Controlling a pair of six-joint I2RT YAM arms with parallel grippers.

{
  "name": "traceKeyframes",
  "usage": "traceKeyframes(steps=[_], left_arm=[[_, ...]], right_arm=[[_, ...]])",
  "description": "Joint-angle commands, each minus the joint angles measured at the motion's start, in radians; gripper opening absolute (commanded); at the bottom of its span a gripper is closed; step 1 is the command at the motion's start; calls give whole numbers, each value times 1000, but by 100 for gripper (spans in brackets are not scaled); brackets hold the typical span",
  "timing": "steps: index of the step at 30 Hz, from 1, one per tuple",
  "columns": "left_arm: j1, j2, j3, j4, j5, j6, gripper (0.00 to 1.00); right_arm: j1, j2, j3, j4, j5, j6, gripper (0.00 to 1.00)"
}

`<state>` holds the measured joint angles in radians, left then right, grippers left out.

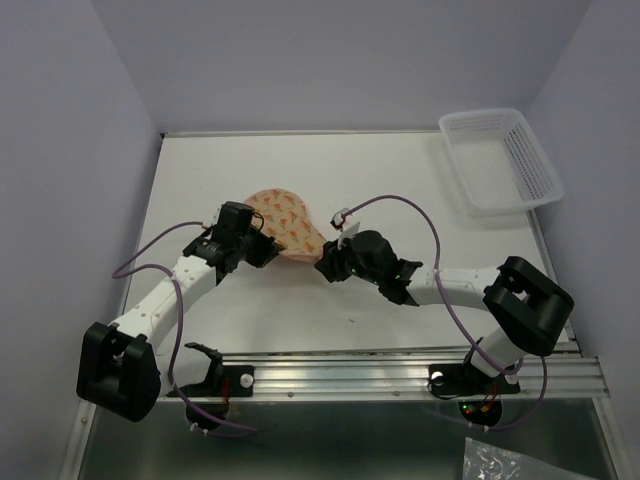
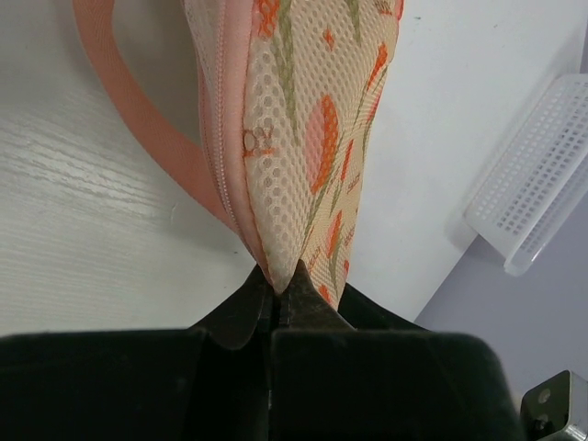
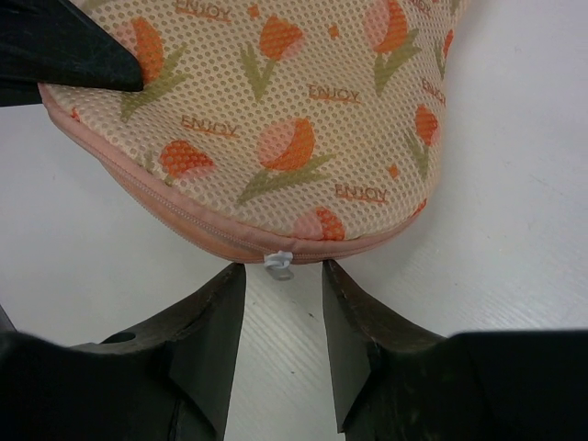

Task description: Unzip the laundry bag and remove the bra

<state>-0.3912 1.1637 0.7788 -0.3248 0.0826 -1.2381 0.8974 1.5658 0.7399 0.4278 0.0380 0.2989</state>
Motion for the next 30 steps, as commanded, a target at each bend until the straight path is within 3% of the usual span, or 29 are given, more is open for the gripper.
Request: traceKeyframes(steps=[1, 5, 7, 8, 13, 24, 30], left_arm=[[-5, -9, -6, 43, 8, 28, 0], [-5, -4, -10, 52, 16, 37, 0], [-6, 2, -7, 58, 22, 49, 0], [-5, 5, -6, 58, 23, 57, 0], [-6, 13, -6, 53, 16, 69, 0], [61, -2, 30, -10, -49, 130, 0], [140, -32, 14, -2, -15, 216, 0]], right_arm=[[8, 2, 42, 58, 31, -9, 44], [8, 10, 52, 60, 27, -15, 42], [8, 13, 53, 60, 28, -17, 33], [8, 14, 53, 57, 28, -17, 23], [8, 0, 47, 43, 37, -21, 2], [8, -7, 18, -107, 157, -80, 1], [-95, 49, 6, -115, 82, -83, 1]])
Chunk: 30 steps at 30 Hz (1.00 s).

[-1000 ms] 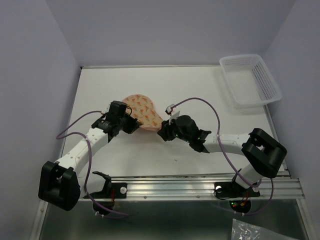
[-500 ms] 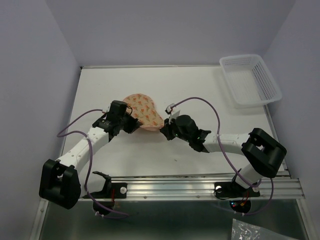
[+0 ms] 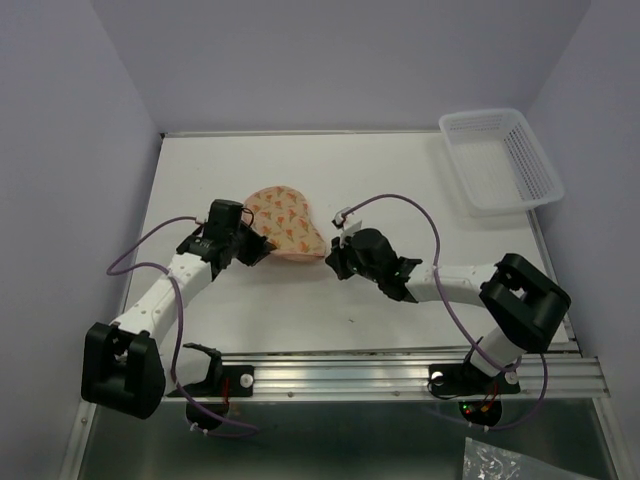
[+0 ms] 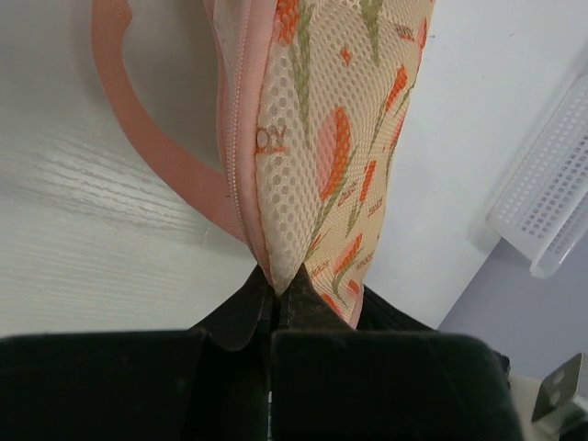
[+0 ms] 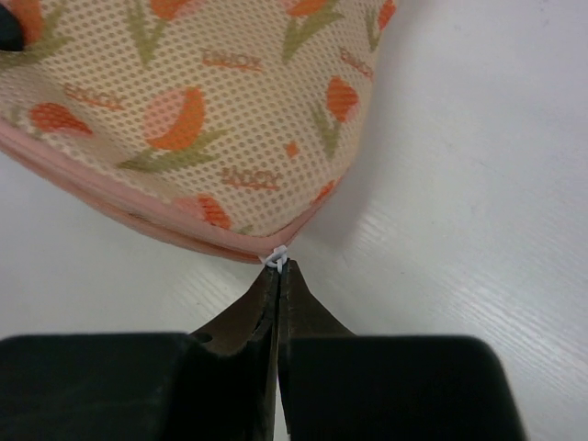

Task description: Unzip the laundry bag and remove the bra

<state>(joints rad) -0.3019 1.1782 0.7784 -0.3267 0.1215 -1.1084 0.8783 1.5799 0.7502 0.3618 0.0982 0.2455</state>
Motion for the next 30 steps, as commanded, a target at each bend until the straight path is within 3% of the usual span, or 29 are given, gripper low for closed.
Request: traceKeyframes(steps=[1, 9, 16, 19, 21, 22, 25, 26, 27, 28, 30], left_arm=[[55, -48, 13, -2, -54, 97, 0], [109, 12, 16, 41, 27, 202, 0], [170, 47, 15, 78, 115, 298, 0], [170, 69, 31, 68, 110, 334, 0], [168, 98, 60, 34, 113, 352, 22], [162, 101, 65, 32, 124, 364, 42], [123, 66, 65, 34, 95, 358, 66], [115, 60, 65, 32, 95, 358, 70], [95, 54, 64, 32, 89, 361, 79], [81, 48, 62, 29, 83, 361, 99], [58, 40, 59, 23, 79, 357, 99]], right_arm=[[-103, 40, 1, -47, 17, -35, 1], [-160, 89, 43, 5, -84, -156, 1], [-182, 127, 28, 107, -41, -235, 1], [-182, 92, 21, 134, -141, -259, 1], [-182, 53, 21, 126, -204, -226, 1], [-182, 42, 26, 103, -218, -204, 1], [-147, 0, 31, 48, -221, -158, 1], [-147, -7, 37, 28, -224, -137, 1], [-134, -17, 41, 5, -229, -111, 1], [-134, -20, 46, -33, -244, -88, 1], [-99, -24, 57, -66, -239, -39, 1]])
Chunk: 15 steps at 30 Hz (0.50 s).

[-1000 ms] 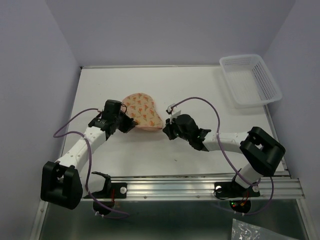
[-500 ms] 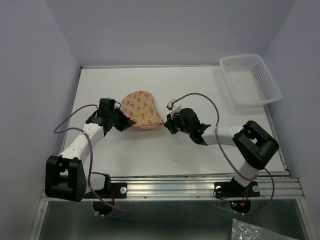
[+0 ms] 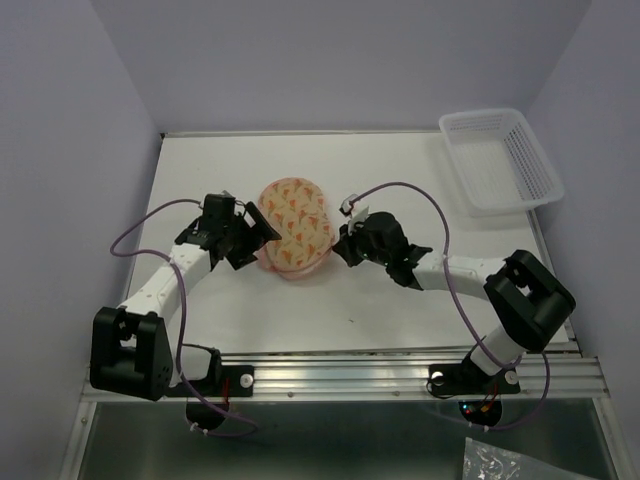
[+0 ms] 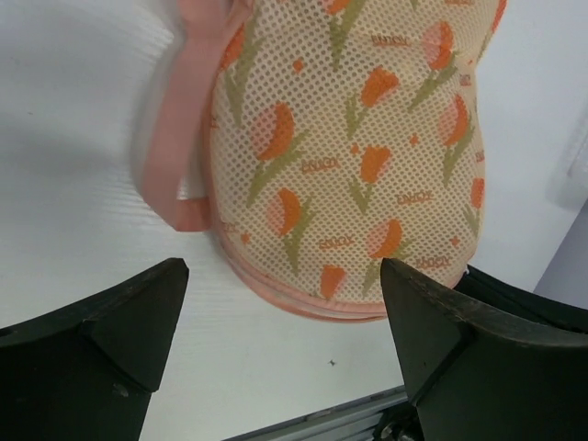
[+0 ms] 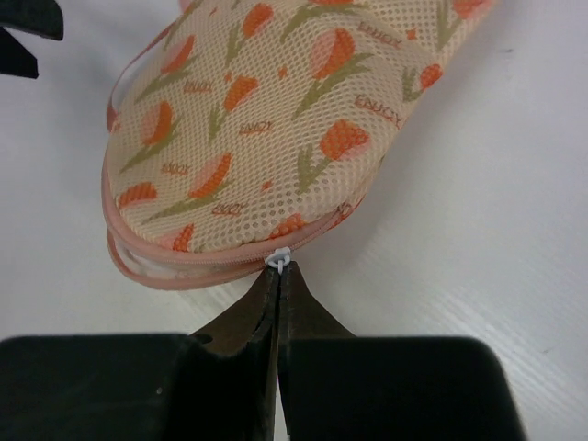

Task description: Unzip the laundry bag and remove the bra

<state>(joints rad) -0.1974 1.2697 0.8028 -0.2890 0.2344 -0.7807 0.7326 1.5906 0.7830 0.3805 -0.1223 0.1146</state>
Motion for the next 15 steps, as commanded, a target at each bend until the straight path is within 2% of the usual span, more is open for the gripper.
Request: traceKeyframes(steps=[1, 7, 10, 15], left_arm=[[-75, -53, 27, -15, -35, 11, 99], [-206, -76, -66, 72, 15, -130, 99], [-234, -113, -134, 116, 23, -193, 99], [-255, -232, -218, 96, -29, -297, 99]], right_arm=[[59, -35, 31, -101, -17, 103, 1], [157, -11, 107, -190, 71, 221, 1], [197, 14, 127, -193, 150, 305, 1], [254, 35, 128, -175, 208, 391, 1]])
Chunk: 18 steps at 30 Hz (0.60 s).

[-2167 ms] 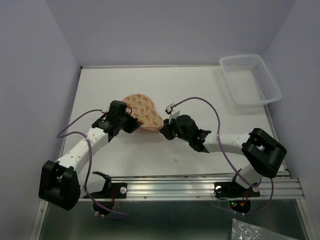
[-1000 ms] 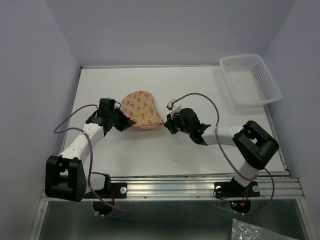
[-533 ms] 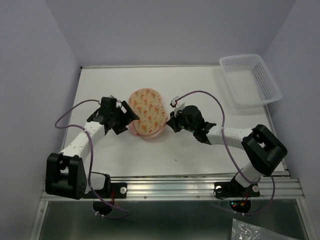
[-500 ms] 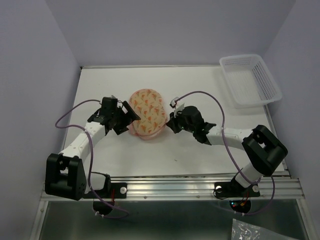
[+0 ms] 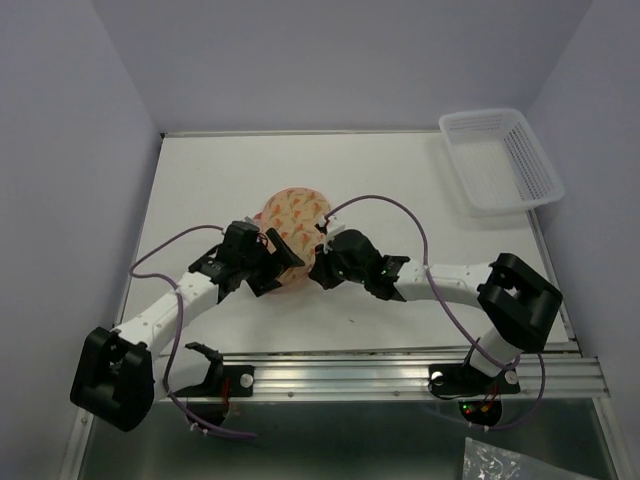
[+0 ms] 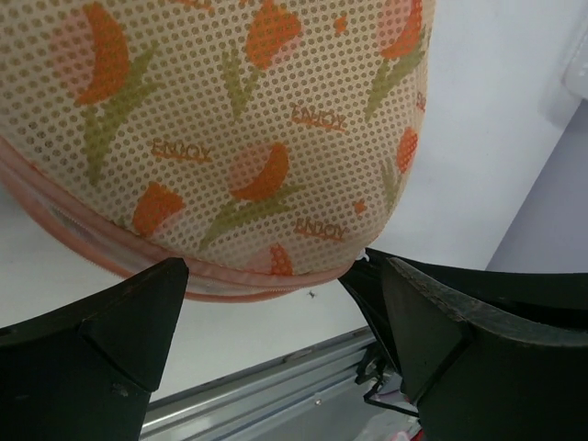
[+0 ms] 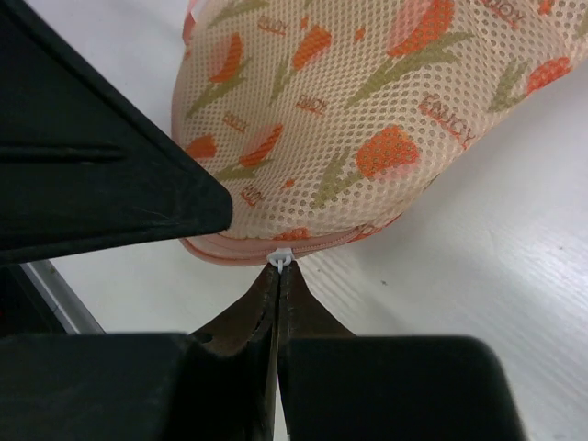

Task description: Unzip the laundry bag and remove the bra

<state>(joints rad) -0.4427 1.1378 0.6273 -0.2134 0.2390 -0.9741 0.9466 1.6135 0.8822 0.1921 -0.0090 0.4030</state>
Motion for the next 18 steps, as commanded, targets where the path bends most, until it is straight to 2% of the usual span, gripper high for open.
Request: traceKeyframes(steps=[1, 11, 18], left_arm=[[-11, -117, -50, 13, -38, -110, 99], [-14, -289, -95, -139, -118, -172, 99], [-17, -315, -170, -104, -63, -219, 99]], right_arm=[[40, 13, 26, 29, 101, 109, 1], [72, 10, -11, 44, 133, 158, 1], [81, -4, -25, 81, 129, 198, 1]])
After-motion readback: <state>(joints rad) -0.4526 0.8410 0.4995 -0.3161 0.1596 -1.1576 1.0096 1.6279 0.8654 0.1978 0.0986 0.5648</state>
